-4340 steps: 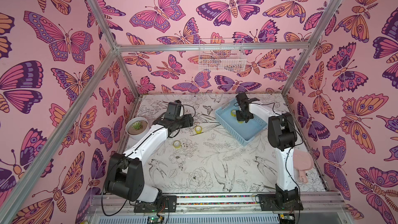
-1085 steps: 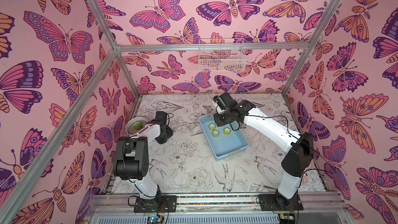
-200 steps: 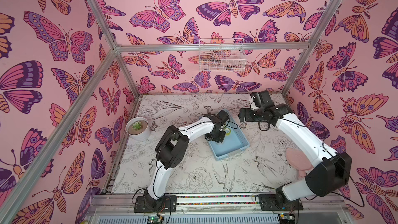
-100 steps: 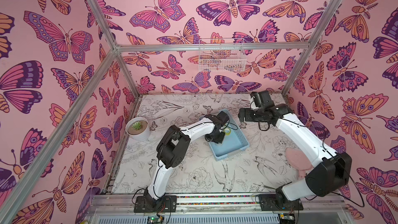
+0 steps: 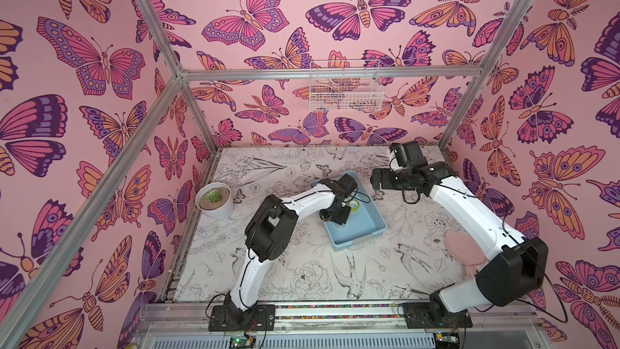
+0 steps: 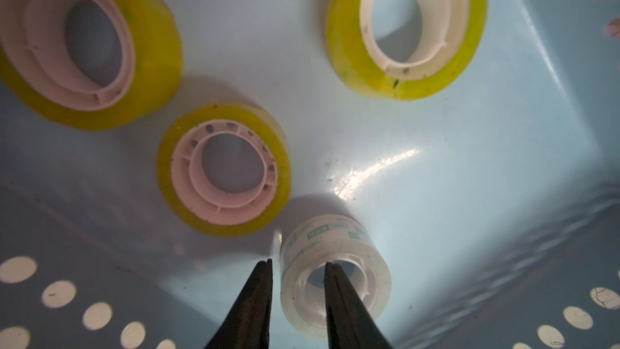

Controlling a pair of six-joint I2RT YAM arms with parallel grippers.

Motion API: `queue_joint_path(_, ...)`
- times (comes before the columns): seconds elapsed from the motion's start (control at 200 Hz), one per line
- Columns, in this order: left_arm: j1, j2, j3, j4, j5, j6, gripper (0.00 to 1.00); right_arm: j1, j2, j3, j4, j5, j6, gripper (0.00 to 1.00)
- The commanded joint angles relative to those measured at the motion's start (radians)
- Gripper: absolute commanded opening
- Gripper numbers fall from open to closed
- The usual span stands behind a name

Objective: Put the transparent tape into the storage box
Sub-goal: Place the tape in the storage box, then reset both arms

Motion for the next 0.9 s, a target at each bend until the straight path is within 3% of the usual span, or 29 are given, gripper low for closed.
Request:
queue_joint_path(0.0, -0.004, -0.004, 0.015, -0.012, -0.016, 0.004, 0.33, -0.007, -0.014, -0.004, 0.013, -0.01, 0.006, 0.99)
queue_joint_path(0.546, -0.002, -0.11, 0.09, -0.038, -0.057, -0.003, 0.41, -0.007, -0.001, 0.016, 0.022, -0.021, -0.001, 0.99)
queue_joint_path(0.891, 0.027, -0.383, -0.019, -0.001, -0.217, -0.048, 0.47, -0.008, -0.018, -0.005, 0.015, 0.041, -0.039, 0.99)
